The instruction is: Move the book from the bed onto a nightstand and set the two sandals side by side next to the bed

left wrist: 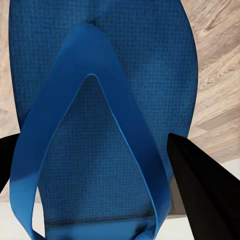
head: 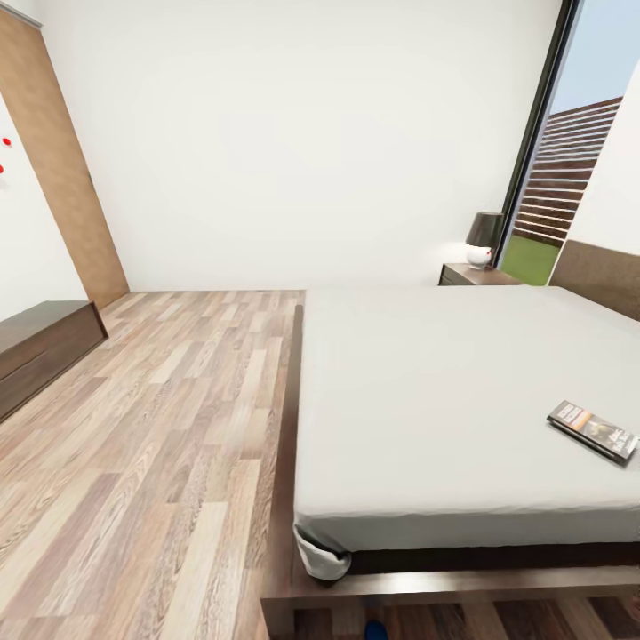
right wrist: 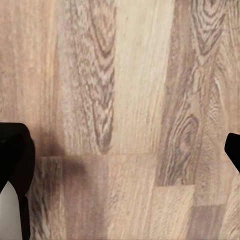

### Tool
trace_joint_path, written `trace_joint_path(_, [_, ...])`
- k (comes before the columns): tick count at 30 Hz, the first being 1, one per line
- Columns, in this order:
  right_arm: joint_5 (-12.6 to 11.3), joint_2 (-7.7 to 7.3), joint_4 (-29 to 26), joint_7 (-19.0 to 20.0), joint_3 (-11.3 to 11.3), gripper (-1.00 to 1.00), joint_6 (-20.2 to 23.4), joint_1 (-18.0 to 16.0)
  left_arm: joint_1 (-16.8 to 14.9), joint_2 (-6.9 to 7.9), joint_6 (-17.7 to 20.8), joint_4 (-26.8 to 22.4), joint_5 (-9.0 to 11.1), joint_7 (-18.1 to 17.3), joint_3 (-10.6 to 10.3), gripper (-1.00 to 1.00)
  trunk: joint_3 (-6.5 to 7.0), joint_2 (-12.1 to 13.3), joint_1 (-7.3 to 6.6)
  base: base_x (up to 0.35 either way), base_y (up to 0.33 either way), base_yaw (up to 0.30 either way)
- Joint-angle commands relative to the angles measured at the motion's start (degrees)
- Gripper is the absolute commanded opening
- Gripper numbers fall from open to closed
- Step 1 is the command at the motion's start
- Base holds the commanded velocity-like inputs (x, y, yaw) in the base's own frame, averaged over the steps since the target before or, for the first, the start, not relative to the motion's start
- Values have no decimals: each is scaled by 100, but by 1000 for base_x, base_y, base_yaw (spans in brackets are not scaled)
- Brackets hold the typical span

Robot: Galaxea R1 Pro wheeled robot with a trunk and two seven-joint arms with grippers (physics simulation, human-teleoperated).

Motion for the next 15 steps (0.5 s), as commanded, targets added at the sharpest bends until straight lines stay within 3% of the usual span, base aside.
trace_joint_path(1, [46,-2,-14,18,10,100,32,0,-2,1,32,1,-60,12,15,-100,-5,-2,-1,0,-30,0])
trace_joint_path(15, [48,-2,-14,18,10,100,32,0,-2,-8,30,1,-60,14,15,-100,-5,-2,-1,-8,-94,0])
